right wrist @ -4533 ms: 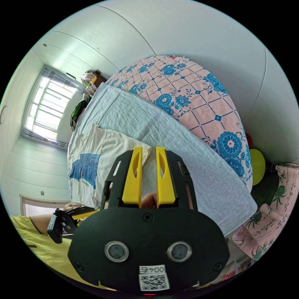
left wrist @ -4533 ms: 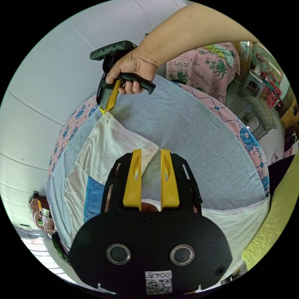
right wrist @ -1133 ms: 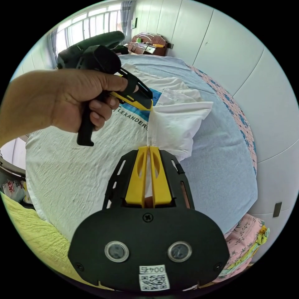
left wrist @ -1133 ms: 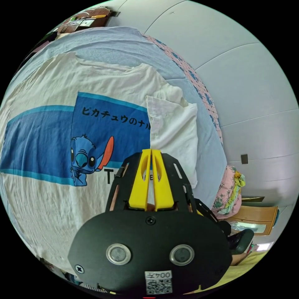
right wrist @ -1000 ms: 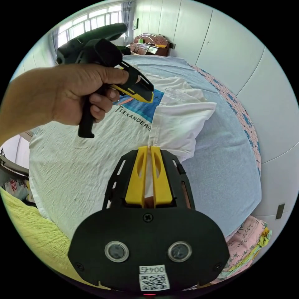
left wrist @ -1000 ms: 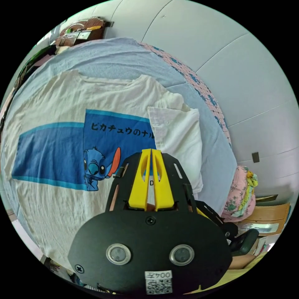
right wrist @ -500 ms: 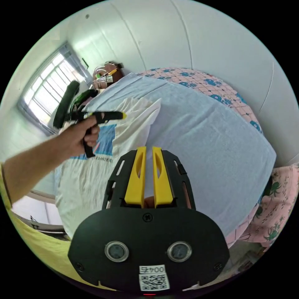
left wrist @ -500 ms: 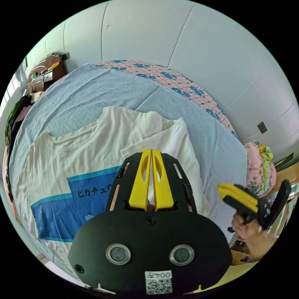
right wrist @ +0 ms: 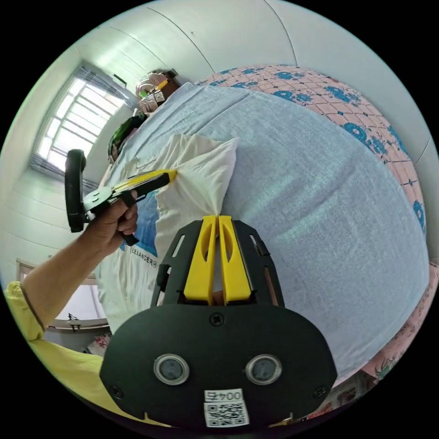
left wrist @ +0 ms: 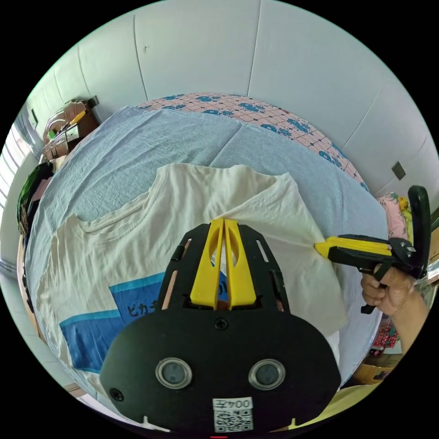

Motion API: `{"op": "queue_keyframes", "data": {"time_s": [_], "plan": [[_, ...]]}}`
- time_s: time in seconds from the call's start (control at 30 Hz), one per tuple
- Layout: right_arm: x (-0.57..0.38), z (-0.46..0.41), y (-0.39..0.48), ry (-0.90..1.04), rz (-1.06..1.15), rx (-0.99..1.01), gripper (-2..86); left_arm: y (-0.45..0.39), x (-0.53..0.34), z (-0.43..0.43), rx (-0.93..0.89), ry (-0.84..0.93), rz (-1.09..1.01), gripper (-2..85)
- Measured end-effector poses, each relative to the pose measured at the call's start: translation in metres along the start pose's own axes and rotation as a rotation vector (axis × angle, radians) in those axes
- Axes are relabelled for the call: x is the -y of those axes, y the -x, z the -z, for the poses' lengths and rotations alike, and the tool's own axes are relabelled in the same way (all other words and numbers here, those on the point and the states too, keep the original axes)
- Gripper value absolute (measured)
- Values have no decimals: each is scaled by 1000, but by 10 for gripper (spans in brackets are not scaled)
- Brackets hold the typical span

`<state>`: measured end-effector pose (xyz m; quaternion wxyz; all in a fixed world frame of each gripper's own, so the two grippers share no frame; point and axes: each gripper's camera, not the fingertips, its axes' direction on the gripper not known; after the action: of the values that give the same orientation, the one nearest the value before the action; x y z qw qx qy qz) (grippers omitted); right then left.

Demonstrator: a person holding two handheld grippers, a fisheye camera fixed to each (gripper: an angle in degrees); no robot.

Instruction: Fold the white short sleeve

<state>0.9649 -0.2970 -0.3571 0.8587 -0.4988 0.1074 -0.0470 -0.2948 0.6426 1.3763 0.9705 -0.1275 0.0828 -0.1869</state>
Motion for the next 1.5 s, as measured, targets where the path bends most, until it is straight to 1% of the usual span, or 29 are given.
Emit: {"op": "queue_keyframes", "data": {"time_s": [0.13,0.2,0.23,0.33,0.4,0.47,0.57,0.63,0.7,0.8,0.87,0.97,1.03,1.1,1.2,1.33,1.37,1.47,1.5], "plan": [[-13,9,-17,-34,-32,105,14,2,-8,3,-49,-21,48,6],[-39,33,-22,-130,-17,168,33,3,-13,24,-73,-85,79,6],[-48,38,-22,-139,-4,166,38,2,-14,31,-87,-94,79,5],[-94,46,-6,-116,92,48,73,-14,-32,54,-131,-89,28,3],[-126,37,18,-79,184,-58,79,-42,-57,60,-133,-39,-53,3],[-140,31,35,-98,240,-122,80,-65,-76,64,-129,-19,-114,2],[-142,18,58,-112,325,-153,84,-101,-100,70,-114,-7,-177,2],[-142,7,72,-108,404,-217,86,-121,-110,73,-99,-12,-212,2],[-141,-11,83,-78,474,-281,68,-148,-120,72,-74,-5,-284,3],[-146,-31,81,-31,496,-327,38,-173,-129,61,-7,47,-361,3],[-152,-39,76,-35,484,-341,35,-179,-130,61,-1,26,-367,3],[-154,-48,63,-15,428,-292,28,-184,-120,67,4,29,-350,3],[-149,-47,57,17,380,-290,27,-188,-113,80,5,0,-347,3],[-143,-34,58,-68,355,-283,18,-199,-107,97,-8,-23,-364,3],[-130,-37,67,-101,392,-257,1,-221,-109,105,-16,-21,-417,5],[-115,-76,68,-23,420,-295,-2,-237,-108,93,13,36,-433,7],[-111,-93,63,37,410,-309,-1,-239,-105,92,10,28,-430,7],[-105,-108,54,61,377,-298,10,-248,-89,97,8,26,-438,8],[-103,-107,54,59,369,-298,27,-251,-82,101,6,32,-439,8]]}}
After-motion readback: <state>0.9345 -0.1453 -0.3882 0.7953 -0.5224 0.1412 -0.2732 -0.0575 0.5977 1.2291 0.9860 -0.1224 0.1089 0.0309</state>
